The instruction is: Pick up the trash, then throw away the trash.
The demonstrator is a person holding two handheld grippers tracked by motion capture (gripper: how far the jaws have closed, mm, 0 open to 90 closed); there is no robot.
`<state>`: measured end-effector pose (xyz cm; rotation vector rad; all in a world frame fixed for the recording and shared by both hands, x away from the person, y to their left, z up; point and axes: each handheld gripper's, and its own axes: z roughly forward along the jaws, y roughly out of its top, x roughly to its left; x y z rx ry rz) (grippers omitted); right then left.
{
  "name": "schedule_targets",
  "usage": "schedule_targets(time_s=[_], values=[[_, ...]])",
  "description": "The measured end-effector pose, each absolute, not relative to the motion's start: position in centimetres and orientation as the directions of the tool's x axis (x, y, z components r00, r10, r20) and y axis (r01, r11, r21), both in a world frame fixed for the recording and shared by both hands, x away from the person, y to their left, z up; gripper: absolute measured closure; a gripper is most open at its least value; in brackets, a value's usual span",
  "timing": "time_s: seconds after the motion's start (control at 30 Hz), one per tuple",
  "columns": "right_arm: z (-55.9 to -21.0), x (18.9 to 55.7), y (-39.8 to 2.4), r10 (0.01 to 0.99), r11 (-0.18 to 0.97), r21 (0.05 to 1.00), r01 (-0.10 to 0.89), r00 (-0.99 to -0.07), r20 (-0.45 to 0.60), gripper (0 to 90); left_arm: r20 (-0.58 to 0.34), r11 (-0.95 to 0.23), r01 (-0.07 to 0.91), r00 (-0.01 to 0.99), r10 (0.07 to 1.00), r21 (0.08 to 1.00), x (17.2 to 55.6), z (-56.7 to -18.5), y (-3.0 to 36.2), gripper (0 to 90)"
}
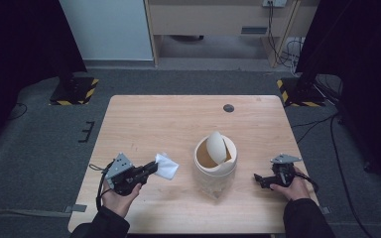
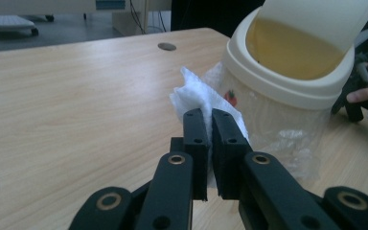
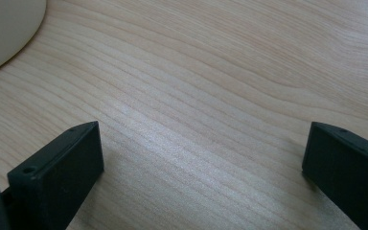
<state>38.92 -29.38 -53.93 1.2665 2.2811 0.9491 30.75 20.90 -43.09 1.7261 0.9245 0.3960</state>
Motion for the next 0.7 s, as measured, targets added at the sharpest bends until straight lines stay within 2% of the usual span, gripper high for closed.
schedule_targets(time_s=[0.7], values=[[-53.9,38.9,-29.4,0.847,0.371,0.707,0.603,-0.532,0.009,0.6,-0.186,0.0,0.276,0.647,0.739,0.961,30.6,-39.9,21.4,85.1]])
